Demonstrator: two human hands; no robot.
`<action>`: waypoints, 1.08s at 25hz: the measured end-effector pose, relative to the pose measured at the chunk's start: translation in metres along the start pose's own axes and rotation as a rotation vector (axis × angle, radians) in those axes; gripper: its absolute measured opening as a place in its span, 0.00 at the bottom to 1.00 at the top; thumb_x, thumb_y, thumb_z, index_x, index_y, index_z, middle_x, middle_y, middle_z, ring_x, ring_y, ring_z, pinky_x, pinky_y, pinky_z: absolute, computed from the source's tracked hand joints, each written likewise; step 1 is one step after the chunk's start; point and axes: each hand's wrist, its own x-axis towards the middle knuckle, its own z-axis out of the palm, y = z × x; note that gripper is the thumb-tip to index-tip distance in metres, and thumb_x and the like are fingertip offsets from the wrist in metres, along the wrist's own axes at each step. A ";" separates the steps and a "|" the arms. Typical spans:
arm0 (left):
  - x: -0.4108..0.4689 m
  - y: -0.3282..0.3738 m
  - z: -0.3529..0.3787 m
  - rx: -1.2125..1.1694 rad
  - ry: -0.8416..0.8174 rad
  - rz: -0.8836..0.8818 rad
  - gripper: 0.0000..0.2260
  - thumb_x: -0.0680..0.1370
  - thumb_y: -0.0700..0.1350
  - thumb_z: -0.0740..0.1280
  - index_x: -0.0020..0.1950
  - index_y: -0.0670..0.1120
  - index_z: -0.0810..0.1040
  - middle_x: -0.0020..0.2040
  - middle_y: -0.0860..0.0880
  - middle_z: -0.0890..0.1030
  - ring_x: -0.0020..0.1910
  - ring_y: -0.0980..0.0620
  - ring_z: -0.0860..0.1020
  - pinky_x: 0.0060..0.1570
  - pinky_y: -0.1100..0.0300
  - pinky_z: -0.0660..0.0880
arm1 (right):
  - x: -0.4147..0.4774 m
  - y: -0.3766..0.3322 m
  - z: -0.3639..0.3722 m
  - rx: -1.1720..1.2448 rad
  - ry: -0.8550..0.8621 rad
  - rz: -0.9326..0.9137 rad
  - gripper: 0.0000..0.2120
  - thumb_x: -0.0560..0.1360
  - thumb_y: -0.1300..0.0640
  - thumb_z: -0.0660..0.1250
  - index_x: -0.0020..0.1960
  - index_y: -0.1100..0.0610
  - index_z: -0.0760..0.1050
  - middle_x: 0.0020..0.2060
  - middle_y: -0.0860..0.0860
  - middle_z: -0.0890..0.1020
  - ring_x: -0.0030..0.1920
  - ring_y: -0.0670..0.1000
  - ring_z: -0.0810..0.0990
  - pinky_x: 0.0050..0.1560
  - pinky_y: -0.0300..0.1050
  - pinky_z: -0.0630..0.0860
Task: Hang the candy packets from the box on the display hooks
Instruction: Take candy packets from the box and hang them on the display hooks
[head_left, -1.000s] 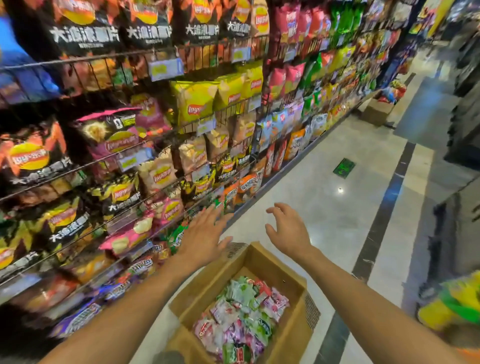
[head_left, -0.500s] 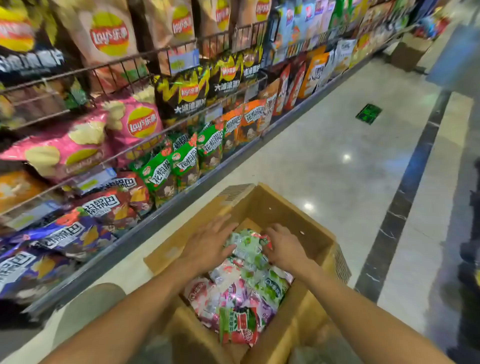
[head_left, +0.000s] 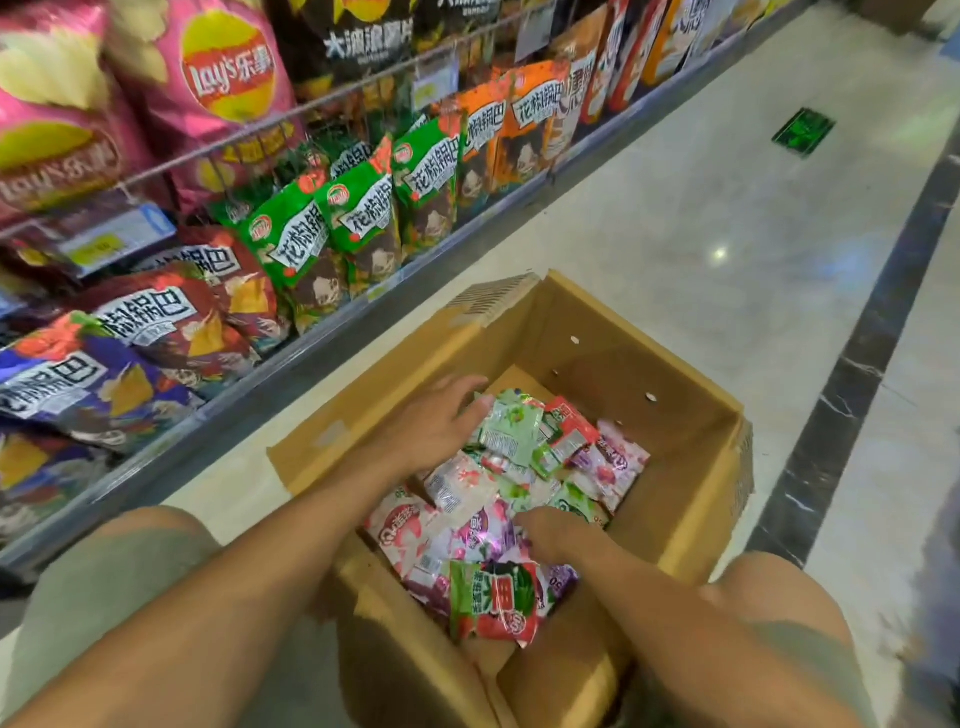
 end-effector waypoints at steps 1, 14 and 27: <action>0.002 0.001 0.000 -0.023 -0.008 -0.005 0.27 0.85 0.65 0.50 0.80 0.55 0.63 0.78 0.51 0.68 0.76 0.51 0.68 0.73 0.50 0.67 | 0.003 -0.002 0.005 -0.005 0.007 0.010 0.22 0.79 0.65 0.66 0.72 0.56 0.72 0.67 0.57 0.77 0.63 0.60 0.79 0.62 0.56 0.79; 0.024 0.009 -0.003 -0.490 0.073 -0.148 0.23 0.86 0.60 0.53 0.76 0.51 0.71 0.74 0.52 0.74 0.70 0.56 0.71 0.67 0.58 0.65 | -0.042 0.043 -0.129 0.707 0.152 -0.032 0.12 0.80 0.48 0.71 0.57 0.55 0.77 0.46 0.55 0.85 0.45 0.54 0.83 0.47 0.52 0.81; 0.024 0.028 -0.021 -1.305 0.092 -0.392 0.17 0.81 0.35 0.69 0.70 0.44 0.76 0.61 0.42 0.85 0.57 0.42 0.85 0.60 0.38 0.81 | -0.061 -0.002 -0.150 1.765 0.277 -0.294 0.17 0.76 0.61 0.73 0.63 0.55 0.77 0.52 0.53 0.86 0.53 0.53 0.85 0.57 0.50 0.82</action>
